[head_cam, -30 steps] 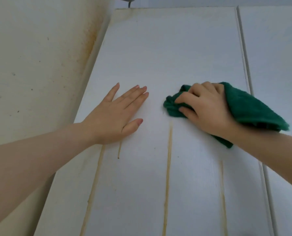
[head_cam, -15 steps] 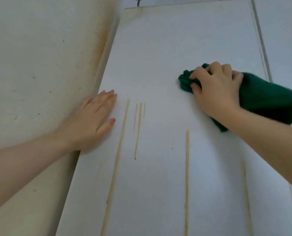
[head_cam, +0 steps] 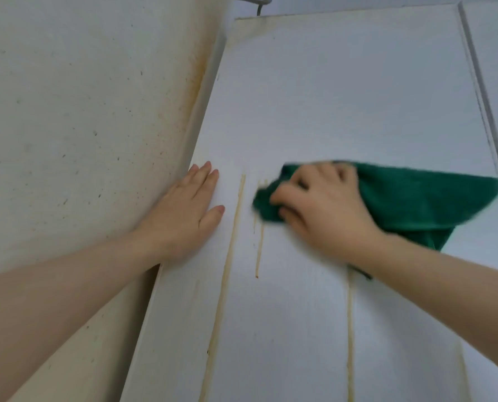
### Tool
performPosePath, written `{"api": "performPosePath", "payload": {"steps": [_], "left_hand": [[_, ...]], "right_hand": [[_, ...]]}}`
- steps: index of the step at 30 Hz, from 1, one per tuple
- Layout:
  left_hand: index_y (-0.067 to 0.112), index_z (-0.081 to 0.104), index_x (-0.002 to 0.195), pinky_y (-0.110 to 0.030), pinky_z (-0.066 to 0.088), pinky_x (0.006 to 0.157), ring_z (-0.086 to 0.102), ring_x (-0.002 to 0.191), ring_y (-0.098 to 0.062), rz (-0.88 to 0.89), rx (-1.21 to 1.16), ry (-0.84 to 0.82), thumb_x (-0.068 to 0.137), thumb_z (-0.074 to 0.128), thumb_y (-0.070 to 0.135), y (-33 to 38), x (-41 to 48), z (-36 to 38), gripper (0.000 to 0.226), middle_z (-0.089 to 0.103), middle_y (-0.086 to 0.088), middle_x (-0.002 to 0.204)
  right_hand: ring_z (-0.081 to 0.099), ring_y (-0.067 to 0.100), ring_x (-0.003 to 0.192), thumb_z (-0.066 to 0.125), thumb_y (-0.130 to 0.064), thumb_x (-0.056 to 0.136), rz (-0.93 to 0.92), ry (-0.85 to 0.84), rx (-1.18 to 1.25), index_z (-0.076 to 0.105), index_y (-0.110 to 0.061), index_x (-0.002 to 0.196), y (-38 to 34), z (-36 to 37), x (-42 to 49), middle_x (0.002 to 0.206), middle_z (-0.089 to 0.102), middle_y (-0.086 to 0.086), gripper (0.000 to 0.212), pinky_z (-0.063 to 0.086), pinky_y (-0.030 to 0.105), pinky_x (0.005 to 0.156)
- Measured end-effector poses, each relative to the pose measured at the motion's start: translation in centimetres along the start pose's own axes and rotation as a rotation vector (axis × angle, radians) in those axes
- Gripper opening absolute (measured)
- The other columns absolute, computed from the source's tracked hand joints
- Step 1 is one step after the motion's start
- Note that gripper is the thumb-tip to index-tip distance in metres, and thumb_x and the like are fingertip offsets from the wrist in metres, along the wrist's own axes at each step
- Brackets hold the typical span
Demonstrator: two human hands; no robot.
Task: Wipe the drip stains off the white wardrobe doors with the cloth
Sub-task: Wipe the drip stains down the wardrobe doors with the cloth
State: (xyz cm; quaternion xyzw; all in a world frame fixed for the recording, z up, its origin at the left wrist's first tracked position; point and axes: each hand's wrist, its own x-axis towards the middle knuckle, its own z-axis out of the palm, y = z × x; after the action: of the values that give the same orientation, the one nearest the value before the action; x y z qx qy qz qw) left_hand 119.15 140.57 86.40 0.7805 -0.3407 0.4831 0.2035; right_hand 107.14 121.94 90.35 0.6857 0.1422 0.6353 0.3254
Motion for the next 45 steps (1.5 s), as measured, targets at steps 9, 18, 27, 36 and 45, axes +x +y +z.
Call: {"api": "performPosePath", "payload": {"steps": [9, 18, 27, 36, 45], "left_hand": [[0.018, -0.009, 0.149, -0.018, -0.009, 0.109, -0.020, 0.140, -0.003, -0.005, -0.126, -0.041, 0.101, 0.022, 0.030, 0.3, -0.2, -0.6, 0.058, -0.021, 0.008, 0.155], [0.018, -0.009, 0.149, -0.018, -0.008, 0.109, -0.020, 0.140, -0.005, -0.019, -0.176, -0.089, 0.101, 0.026, 0.019, 0.4, 0.1, -1.0, 0.059, -0.021, 0.008, 0.155], [0.019, -0.014, 0.148, -0.023, -0.008, 0.111, -0.023, 0.140, -0.007, -0.026, -0.153, -0.151, 0.100, 0.030, 0.018, 0.4, 0.2, -1.6, 0.065, -0.025, 0.008, 0.153], [0.018, -0.014, 0.148, -0.023, -0.008, 0.111, -0.023, 0.140, -0.007, -0.015, -0.139, -0.154, 0.099, 0.030, 0.018, 0.3, 0.1, -1.6, 0.065, -0.025, 0.006, 0.154], [0.018, -0.014, 0.148, -0.023, -0.008, 0.111, -0.023, 0.140, -0.008, -0.017, -0.132, -0.133, 0.100, 0.029, 0.019, 0.3, 0.1, -1.3, 0.065, -0.025, 0.006, 0.154]], "right_hand": [[0.042, 0.031, 0.108, 0.050, -0.027, 0.090, 0.349, 0.068, -0.088, 0.058, -0.027, 0.110, 0.4, 0.4, 4.2, 0.112, 0.050, 0.009, 0.021, 0.026, 0.042, 0.087], [0.042, 0.032, 0.110, 0.049, -0.026, 0.092, 0.357, 0.079, -0.089, 0.059, -0.025, 0.112, 3.0, 0.1, 6.6, 0.114, 0.052, 0.008, 0.022, 0.025, 0.040, 0.090], [0.057, 0.030, 0.075, 0.049, -0.029, 0.074, -0.288, -0.045, 0.066, 0.070, -0.022, 0.078, -1.7, 0.2, 0.6, 0.077, 0.060, 0.005, 0.022, 0.034, 0.041, 0.075], [0.047, 0.024, 0.079, 0.048, -0.022, 0.077, -0.472, -0.189, 0.240, 0.065, -0.026, 0.078, -4.7, 0.0, -3.9, 0.079, 0.055, 0.001, 0.017, 0.035, 0.040, 0.075], [0.049, 0.033, 0.096, 0.051, -0.024, 0.080, 0.047, 0.012, 0.016, 0.065, -0.024, 0.095, -1.2, 0.4, 2.1, 0.095, 0.056, 0.009, 0.021, 0.029, 0.043, 0.082]]}}
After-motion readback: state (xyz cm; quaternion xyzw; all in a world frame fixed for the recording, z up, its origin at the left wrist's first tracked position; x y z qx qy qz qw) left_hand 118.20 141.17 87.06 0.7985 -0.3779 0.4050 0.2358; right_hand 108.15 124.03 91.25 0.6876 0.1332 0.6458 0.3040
